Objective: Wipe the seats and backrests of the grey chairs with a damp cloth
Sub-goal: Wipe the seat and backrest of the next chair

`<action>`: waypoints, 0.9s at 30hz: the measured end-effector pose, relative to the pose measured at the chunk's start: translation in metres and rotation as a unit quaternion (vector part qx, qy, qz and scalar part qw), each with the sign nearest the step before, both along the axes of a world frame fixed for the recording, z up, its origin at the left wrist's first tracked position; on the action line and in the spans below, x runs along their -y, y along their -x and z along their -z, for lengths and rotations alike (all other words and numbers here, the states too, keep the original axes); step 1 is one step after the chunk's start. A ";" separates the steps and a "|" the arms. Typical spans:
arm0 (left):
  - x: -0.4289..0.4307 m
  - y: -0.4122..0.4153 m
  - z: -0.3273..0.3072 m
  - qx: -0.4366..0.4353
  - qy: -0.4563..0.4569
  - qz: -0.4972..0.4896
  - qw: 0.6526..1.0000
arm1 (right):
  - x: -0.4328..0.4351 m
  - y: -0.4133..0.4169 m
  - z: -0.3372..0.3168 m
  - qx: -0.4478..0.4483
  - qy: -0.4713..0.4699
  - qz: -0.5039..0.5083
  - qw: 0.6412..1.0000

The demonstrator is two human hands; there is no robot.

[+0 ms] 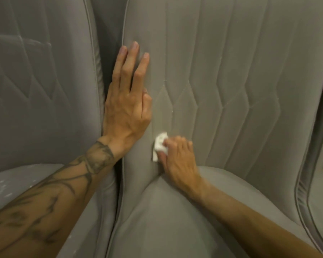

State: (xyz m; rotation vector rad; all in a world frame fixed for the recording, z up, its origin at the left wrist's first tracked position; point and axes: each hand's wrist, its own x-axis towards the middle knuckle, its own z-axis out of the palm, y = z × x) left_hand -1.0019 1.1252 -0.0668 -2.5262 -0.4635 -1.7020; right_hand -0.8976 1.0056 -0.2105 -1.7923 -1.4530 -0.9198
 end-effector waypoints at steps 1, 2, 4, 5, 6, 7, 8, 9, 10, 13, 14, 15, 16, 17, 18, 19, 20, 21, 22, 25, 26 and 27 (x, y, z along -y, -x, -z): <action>0.000 0.000 0.000 0.001 0.001 -0.002 1.000 | 0.012 -0.001 0.011 0.018 0.065 -0.004 0.998; 0.000 0.000 0.000 0.001 0.003 -0.004 1.000 | 0.019 -0.005 0.014 0.038 0.119 0.002 0.992; 0.001 0.001 -0.001 -0.003 0.005 -0.009 1.000 | 0.024 -0.011 0.007 0.063 0.180 0.024 0.981; 0.001 0.001 -0.001 -0.005 0.006 -0.011 1.000 | 0.025 -0.010 0.002 0.064 0.197 0.034 0.978; 0.000 0.002 -0.001 -0.006 0.005 -0.013 1.000 | 0.026 -0.007 -0.003 0.049 0.208 0.041 0.976; 0.001 0.002 -0.001 -0.006 0.004 -0.014 1.000 | 0.027 0.000 -0.006 0.016 0.215 0.045 0.975; 0.000 0.002 -0.001 -0.005 0.002 -0.015 1.000 | 0.029 0.008 -0.006 -0.029 0.222 0.044 0.974; 0.001 0.001 -0.001 -0.005 0.000 -0.015 1.000 | 0.031 0.018 -0.005 -0.081 0.236 0.038 0.968; 0.001 0.001 -0.001 -0.006 -0.001 -0.015 1.000 | 0.033 0.028 -0.002 -0.130 0.258 0.024 0.957; 0.001 0.002 -0.001 -0.009 0.001 -0.018 1.000 | 0.040 0.055 0.006 -0.187 0.322 -0.044 0.927; 0.002 0.002 -0.001 -0.012 0.004 -0.018 1.000 | 0.043 0.059 0.007 -0.182 0.335 -0.067 0.922; 0.003 0.003 -0.002 -0.015 0.007 -0.018 1.000 | 0.046 0.058 0.006 -0.175 0.346 -0.081 0.918; 0.004 0.004 -0.003 -0.019 0.011 -0.017 1.000 | 0.048 0.055 0.004 -0.165 0.354 -0.078 0.917; 0.005 0.006 -0.004 -0.025 0.014 -0.017 0.999 | 0.048 0.049 0.002 -0.154 0.362 -0.055 0.918; 0.007 0.008 -0.005 -0.033 0.015 -0.018 0.999 | 0.046 0.044 0.000 -0.144 0.365 -0.017 0.920; 0.008 0.012 -0.004 -0.045 0.016 -0.020 0.999 | 0.044 0.043 -0.001 -0.141 0.365 0.021 0.920; 0.010 0.017 -0.003 -0.060 0.017 -0.022 0.998 | 0.042 0.046 -0.002 -0.153 0.360 0.043 0.919; 0.011 0.023 -0.001 -0.079 0.017 -0.025 0.996 | 0.041 0.055 -0.001 -0.168 0.355 0.042 0.919; 0.013 0.029 0.003 -0.098 0.018 -0.029 0.995 | 0.042 0.067 0.002 -0.177 0.351 0.020 0.919; 0.021 0.053 0.024 -0.145 0.025 -0.037 0.988 | 0.052 0.093 0.011 -0.168 0.363 -0.074 0.914; 0.025 0.062 0.034 -0.159 0.029 -0.037 0.986 | 0.054 0.091 0.009 -0.170 0.361 -0.085 0.913; 0.029 0.072 0.046 -0.173 0.034 -0.039 0.983 | 0.053 0.085 0.004 -0.175 0.356 -0.079 0.915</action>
